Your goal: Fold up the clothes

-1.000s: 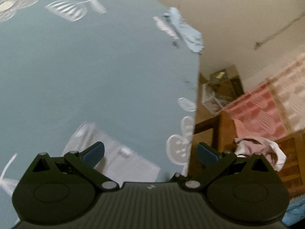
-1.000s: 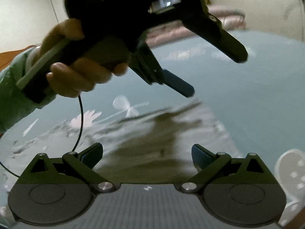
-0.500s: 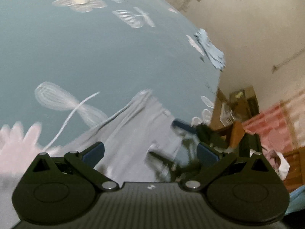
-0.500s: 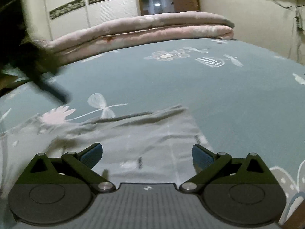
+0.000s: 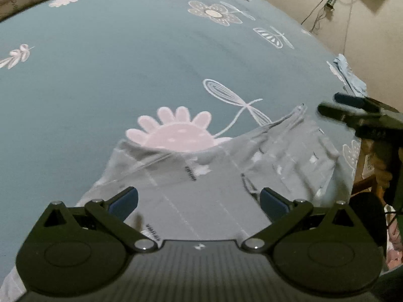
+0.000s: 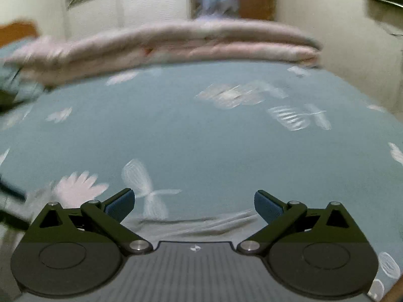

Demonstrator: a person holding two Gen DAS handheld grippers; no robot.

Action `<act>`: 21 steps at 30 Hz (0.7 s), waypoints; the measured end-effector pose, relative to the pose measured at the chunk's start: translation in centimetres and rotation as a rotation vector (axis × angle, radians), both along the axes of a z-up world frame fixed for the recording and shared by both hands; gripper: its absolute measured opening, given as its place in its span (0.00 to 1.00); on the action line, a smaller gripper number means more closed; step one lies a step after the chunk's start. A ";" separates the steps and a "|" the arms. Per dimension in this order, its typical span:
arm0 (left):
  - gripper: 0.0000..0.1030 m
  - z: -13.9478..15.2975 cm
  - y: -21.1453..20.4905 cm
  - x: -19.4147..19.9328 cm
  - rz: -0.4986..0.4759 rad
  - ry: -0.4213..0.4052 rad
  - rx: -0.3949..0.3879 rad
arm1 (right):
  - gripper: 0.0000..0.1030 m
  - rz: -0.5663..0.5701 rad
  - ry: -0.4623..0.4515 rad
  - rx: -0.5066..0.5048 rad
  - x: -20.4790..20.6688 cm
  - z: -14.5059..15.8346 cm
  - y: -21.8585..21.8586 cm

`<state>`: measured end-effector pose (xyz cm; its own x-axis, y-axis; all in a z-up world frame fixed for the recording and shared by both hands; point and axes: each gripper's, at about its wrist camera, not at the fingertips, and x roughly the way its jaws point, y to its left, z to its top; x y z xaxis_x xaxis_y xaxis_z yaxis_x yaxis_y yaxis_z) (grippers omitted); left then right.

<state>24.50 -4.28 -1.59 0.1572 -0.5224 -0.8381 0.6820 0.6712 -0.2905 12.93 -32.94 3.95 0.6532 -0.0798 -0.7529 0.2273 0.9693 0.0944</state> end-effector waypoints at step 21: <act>0.99 0.1 5.3 1.8 -0.043 0.029 -0.208 | 0.27 0.268 0.298 -0.017 4.4 -2.9 9.5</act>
<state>26.32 1.04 -1.46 0.1082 -0.6905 -0.7152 0.6978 0.5652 -0.4400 17.36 -23.46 1.07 0.4055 0.0495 -0.9127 -0.0191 0.9988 0.0457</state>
